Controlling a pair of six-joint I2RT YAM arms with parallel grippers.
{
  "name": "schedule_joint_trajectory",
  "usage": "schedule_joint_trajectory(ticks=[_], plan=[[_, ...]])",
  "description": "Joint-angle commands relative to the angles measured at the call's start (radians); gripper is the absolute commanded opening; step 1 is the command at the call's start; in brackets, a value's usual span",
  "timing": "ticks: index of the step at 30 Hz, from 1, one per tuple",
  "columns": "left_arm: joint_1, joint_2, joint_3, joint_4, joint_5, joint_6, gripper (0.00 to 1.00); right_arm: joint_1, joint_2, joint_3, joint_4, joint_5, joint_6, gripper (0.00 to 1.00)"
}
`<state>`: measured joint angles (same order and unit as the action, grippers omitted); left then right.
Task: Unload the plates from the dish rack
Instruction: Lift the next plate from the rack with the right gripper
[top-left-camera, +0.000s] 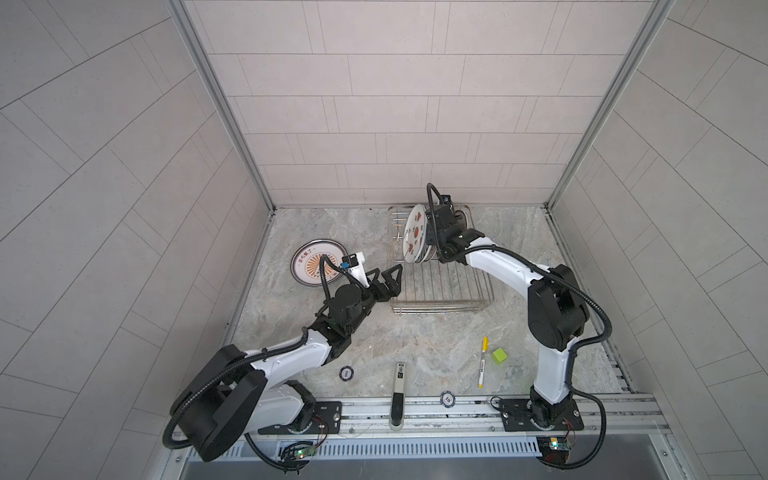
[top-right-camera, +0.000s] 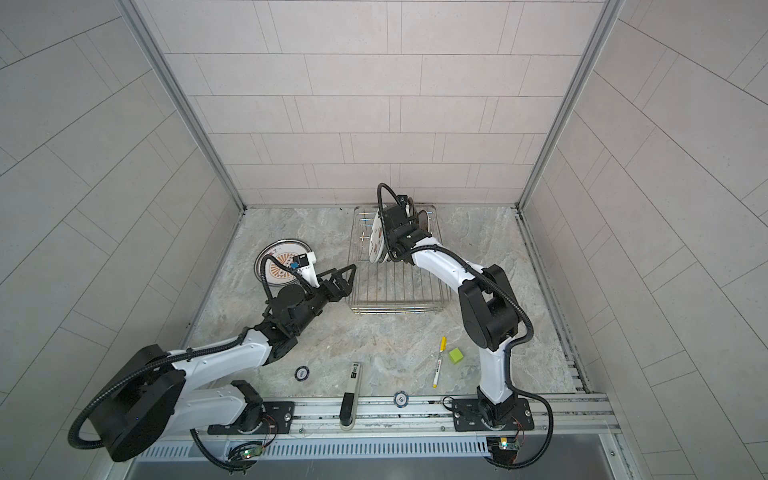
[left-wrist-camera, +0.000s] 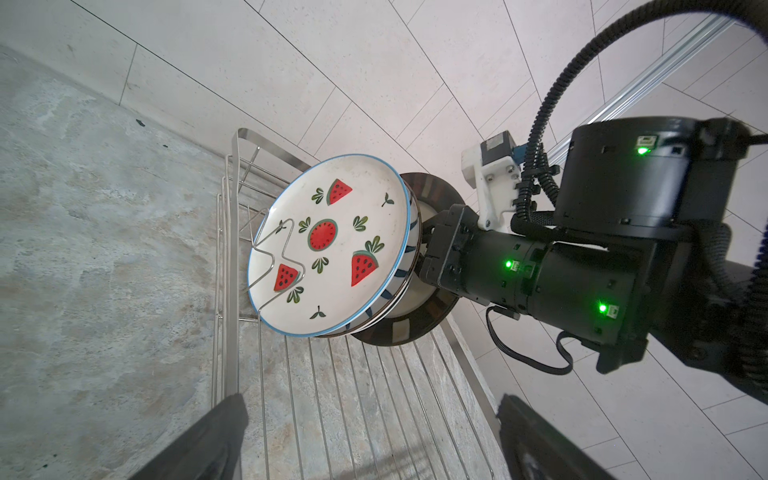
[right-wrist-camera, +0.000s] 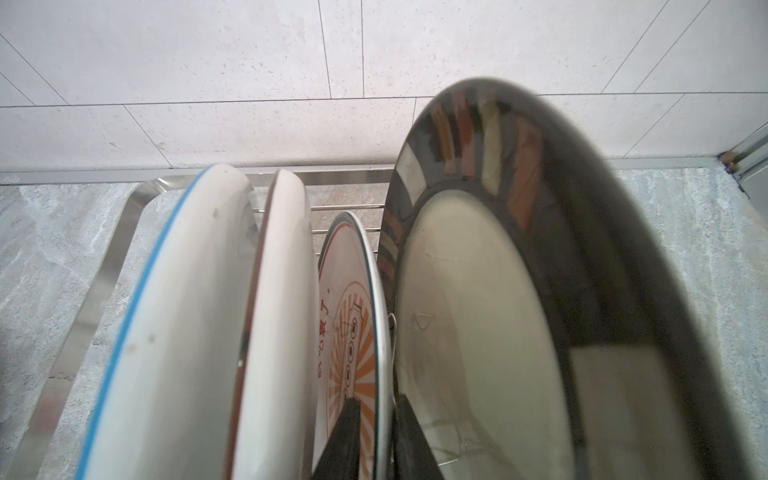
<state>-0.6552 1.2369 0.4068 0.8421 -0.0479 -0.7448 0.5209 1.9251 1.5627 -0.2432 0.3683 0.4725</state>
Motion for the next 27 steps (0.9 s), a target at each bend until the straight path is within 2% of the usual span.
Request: schedule_joint_trajectory(ticks=[1, 6, 11, 20, 27], plan=[[-0.006, -0.005, -0.013, 0.04, -0.022, -0.008, 1.0, 0.008, 0.025, -0.007, 0.001, 0.011, 0.006, 0.13], [-0.006, -0.014, -0.016, 0.034, -0.028, -0.008, 1.0, 0.009, 0.026, 0.005, -0.001, 0.015, -0.001, 0.14], [-0.006, -0.026, -0.013, 0.022, -0.026, -0.004, 1.0, 0.022, 0.022, 0.034, -0.021, 0.052, -0.023, 0.2], [-0.004, -0.029, 0.0, 0.0, -0.04, 0.009, 1.0, 0.047, -0.022, 0.049, -0.017, 0.1, -0.064, 0.09], [-0.004, -0.044, -0.012, -0.014, -0.058, 0.011, 1.0, 0.05, -0.064, 0.033, -0.013, 0.125, -0.072, 0.08]])
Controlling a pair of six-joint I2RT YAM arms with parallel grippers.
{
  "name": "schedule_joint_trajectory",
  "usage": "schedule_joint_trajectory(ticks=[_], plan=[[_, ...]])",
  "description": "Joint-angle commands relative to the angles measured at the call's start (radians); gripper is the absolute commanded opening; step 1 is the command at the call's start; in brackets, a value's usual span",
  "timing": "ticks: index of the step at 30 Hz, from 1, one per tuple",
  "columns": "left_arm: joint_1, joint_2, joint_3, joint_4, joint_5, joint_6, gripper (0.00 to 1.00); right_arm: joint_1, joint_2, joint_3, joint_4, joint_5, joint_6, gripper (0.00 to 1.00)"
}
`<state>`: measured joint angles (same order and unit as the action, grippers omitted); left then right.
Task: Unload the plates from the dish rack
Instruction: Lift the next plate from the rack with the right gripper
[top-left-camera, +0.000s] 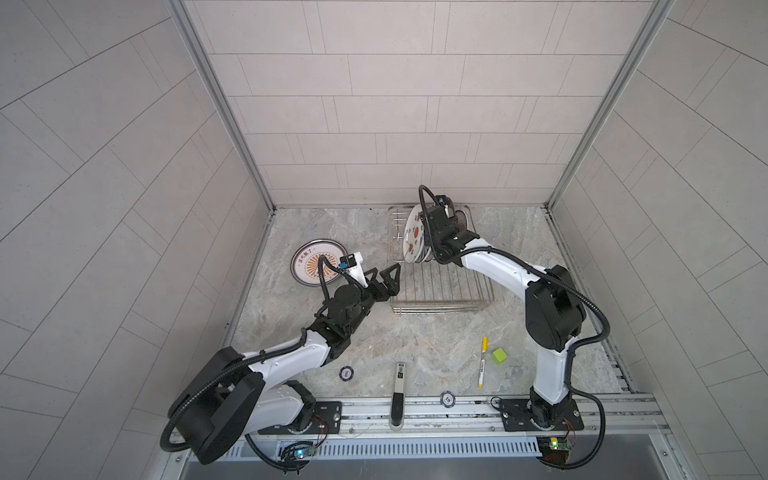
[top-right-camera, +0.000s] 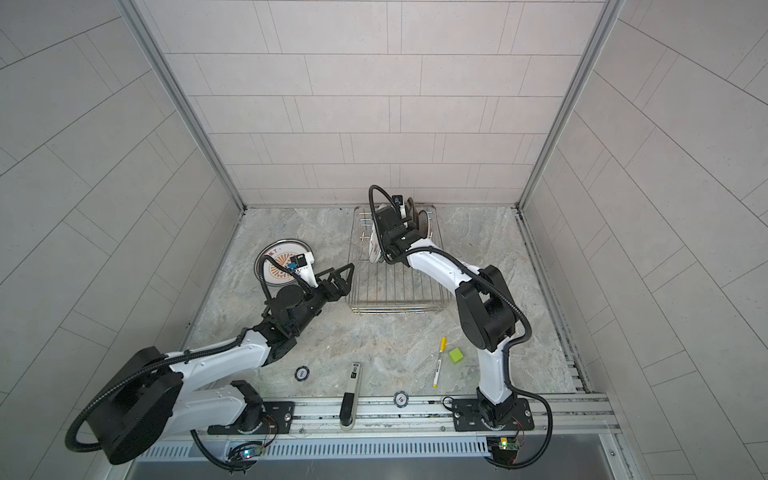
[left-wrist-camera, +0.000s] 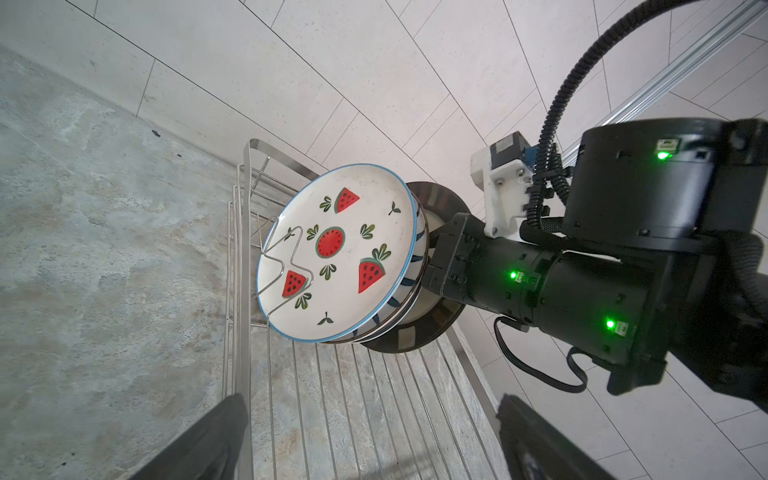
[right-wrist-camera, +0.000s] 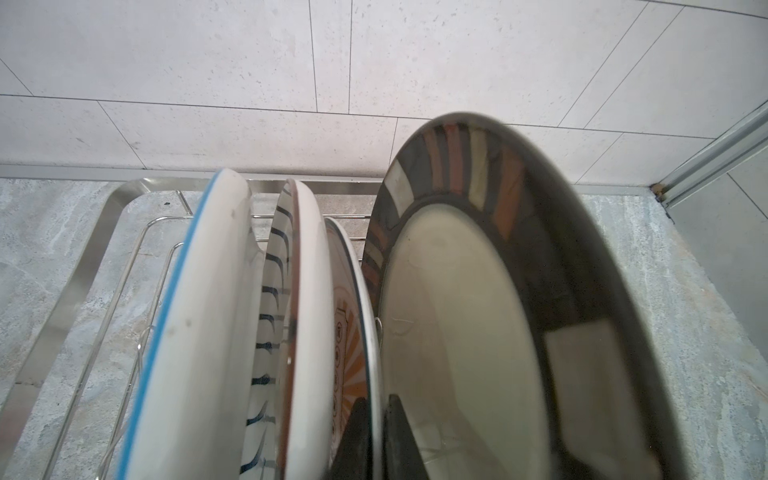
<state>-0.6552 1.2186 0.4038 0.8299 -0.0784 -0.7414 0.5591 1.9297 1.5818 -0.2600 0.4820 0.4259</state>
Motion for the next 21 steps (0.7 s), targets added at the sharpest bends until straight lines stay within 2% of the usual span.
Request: schedule_joint_trajectory(ticks=[1, 16, 21], plan=[[-0.004, -0.03, -0.01, -0.003, -0.031, 0.007, 1.0, 0.013, -0.077, 0.012, 0.004, 0.015, -0.028, 0.08], [-0.004, -0.025, -0.019, 0.011, -0.032, 0.007, 1.0, 0.028, -0.209, -0.056, 0.015, 0.086, -0.064, 0.05], [-0.004, -0.013, -0.006, 0.009, 0.008, 0.011, 1.0, 0.041, -0.249, -0.071, 0.005, 0.103, -0.088, 0.05]])
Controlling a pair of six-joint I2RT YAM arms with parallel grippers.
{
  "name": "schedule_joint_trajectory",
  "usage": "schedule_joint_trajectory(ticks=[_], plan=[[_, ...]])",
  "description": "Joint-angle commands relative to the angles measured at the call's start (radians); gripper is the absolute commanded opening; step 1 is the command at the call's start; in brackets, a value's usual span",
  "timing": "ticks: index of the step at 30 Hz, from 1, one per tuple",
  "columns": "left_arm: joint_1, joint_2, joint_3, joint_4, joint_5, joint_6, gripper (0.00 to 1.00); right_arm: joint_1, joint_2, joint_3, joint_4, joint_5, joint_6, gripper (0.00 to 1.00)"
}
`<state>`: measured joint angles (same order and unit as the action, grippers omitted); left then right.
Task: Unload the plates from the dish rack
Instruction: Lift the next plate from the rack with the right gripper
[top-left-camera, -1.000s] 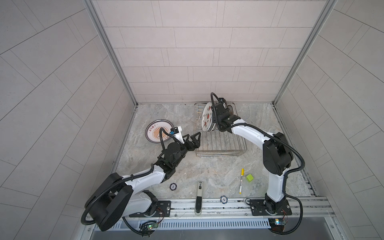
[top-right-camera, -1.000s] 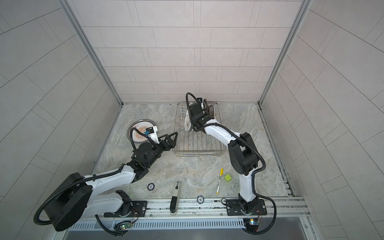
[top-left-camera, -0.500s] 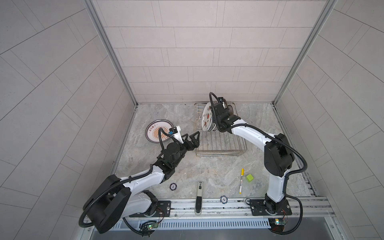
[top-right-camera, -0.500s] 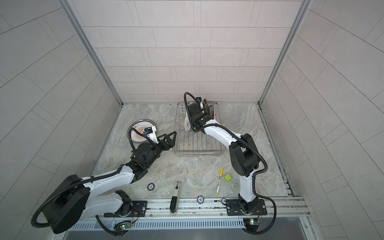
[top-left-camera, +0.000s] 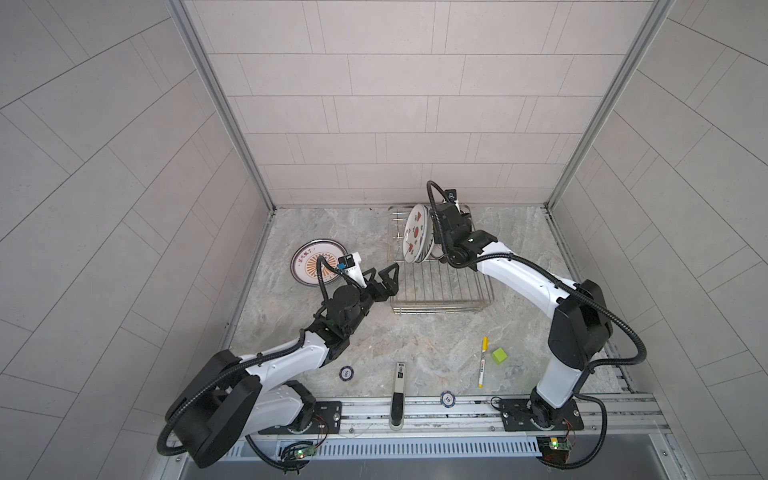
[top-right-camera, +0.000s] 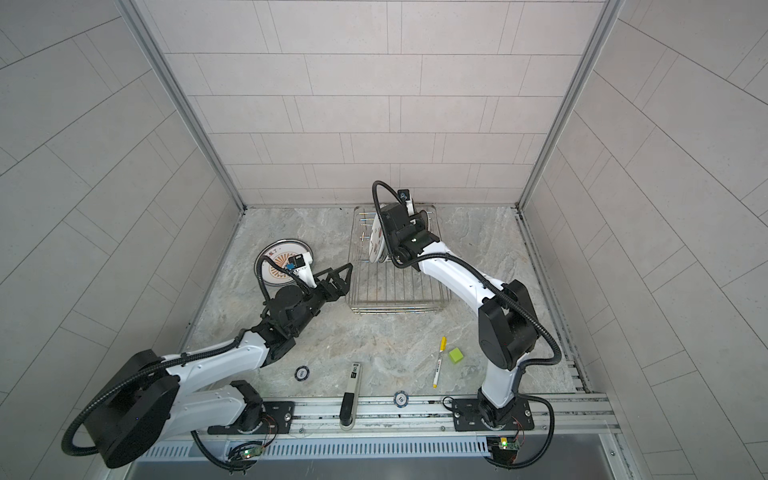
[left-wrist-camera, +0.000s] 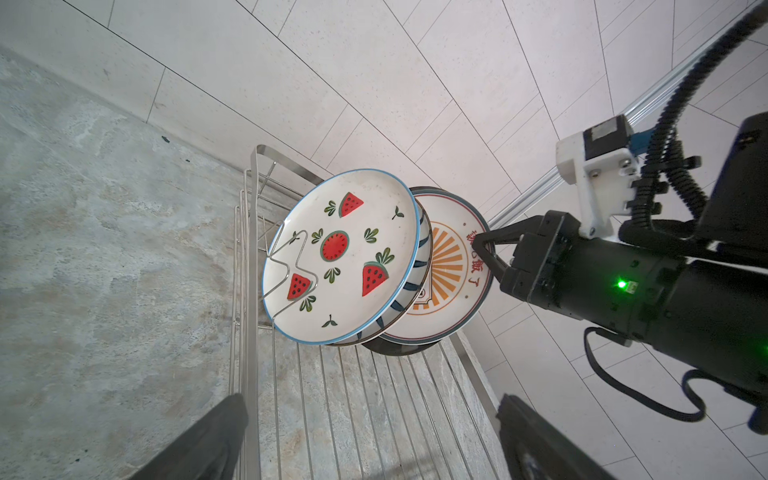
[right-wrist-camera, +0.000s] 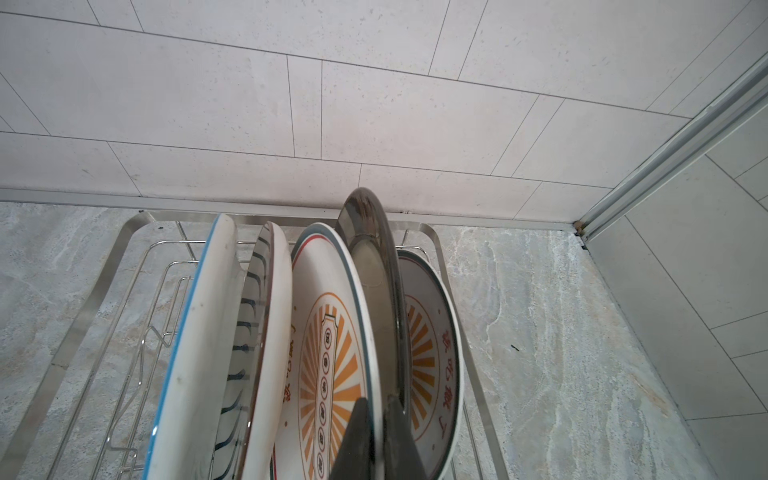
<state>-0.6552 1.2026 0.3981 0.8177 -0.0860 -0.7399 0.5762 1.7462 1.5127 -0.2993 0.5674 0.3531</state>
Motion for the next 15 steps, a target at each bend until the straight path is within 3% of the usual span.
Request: schedule_joint_trajectory(ticks=[1, 6, 15], plan=[[-0.004, 0.008, 0.005, 0.018, 0.021, 0.01, 1.0, 0.028, -0.076, -0.01, 0.046, 0.029, -0.021, 0.05], [-0.004, 0.023, 0.01, 0.027, 0.033, 0.01, 1.0, 0.049, -0.125, -0.034, 0.044, 0.094, -0.042, 0.05], [-0.005, 0.05, 0.032, 0.027, 0.069, 0.046, 1.0, 0.056, -0.226, -0.073, -0.019, 0.093, -0.027, 0.05]])
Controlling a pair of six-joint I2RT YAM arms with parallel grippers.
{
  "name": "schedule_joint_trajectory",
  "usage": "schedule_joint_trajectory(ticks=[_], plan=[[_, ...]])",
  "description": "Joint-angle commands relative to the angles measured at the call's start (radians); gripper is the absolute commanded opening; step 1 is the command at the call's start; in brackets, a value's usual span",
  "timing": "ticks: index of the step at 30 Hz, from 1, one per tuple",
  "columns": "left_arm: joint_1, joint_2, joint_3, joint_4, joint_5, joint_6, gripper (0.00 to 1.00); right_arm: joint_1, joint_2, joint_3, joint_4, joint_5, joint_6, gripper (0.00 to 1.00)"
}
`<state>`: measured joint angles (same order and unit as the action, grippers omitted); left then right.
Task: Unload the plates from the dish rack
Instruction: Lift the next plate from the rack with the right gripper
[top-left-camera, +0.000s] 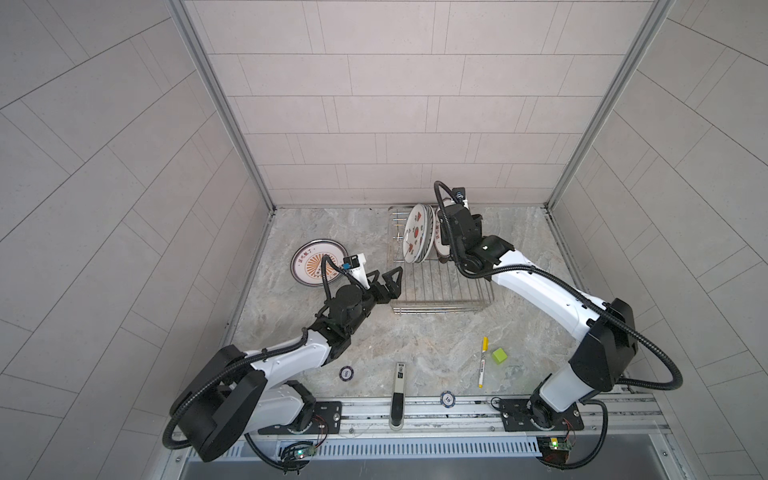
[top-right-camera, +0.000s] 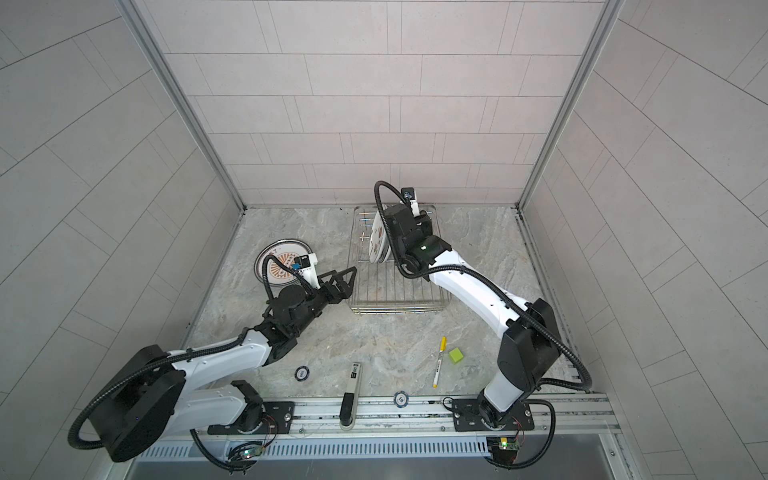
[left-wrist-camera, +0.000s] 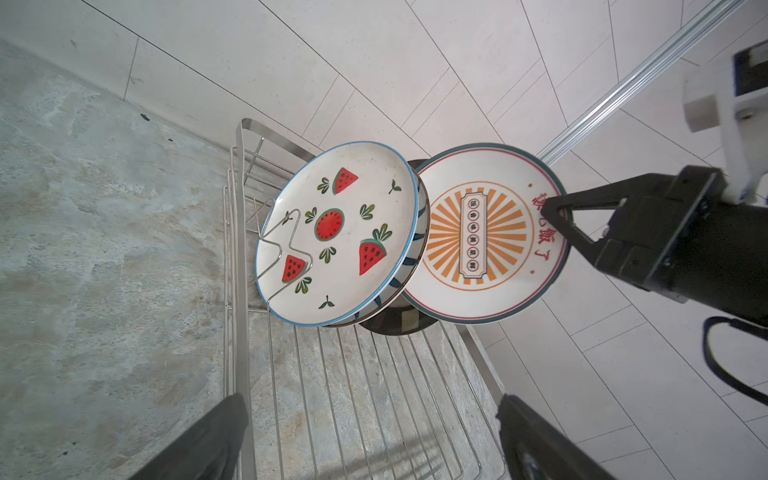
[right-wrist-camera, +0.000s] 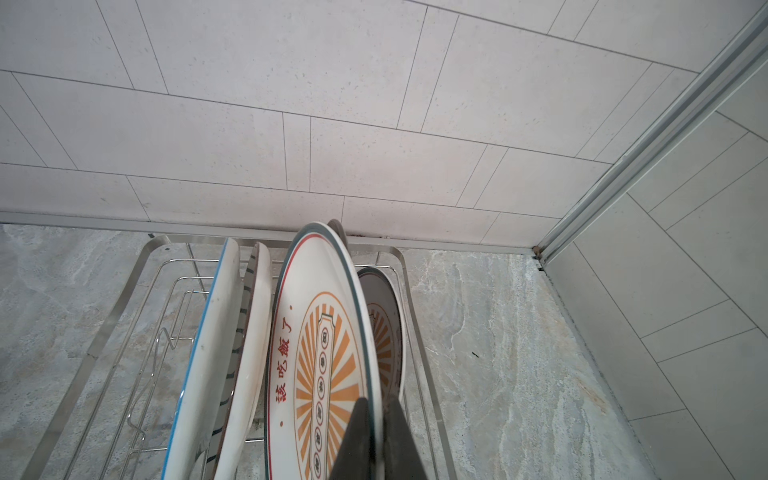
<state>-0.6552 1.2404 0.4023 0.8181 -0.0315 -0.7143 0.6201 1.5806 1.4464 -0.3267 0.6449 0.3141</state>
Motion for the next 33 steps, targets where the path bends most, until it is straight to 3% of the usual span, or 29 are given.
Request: schedule_joint_trajectory(ticks=[1, 17, 21, 27, 33], plan=[[-0.006, 0.017, 0.03, 0.028, 0.021, 0.023, 1.0, 0.013, -0.074, -0.011, -0.001, 0.015, 0.016, 0.05], [-0.007, 0.124, 0.055, 0.14, 0.094, 0.027, 1.0, 0.036, -0.312, -0.205, 0.024, -0.022, 0.029, 0.05], [-0.008, 0.143, 0.026, 0.242, 0.127, 0.036, 1.0, 0.025, -0.351, -0.242, 0.034, -0.09, 0.031, 0.05], [-0.007, 0.132, 0.033, 0.226, 0.152, 0.057, 1.0, -0.02, -0.421, -0.319, 0.081, -0.242, 0.071, 0.05], [-0.006, 0.115, 0.041, 0.184, 0.183, 0.056, 1.0, -0.022, -0.521, -0.406, 0.129, -0.297, 0.099, 0.03]])
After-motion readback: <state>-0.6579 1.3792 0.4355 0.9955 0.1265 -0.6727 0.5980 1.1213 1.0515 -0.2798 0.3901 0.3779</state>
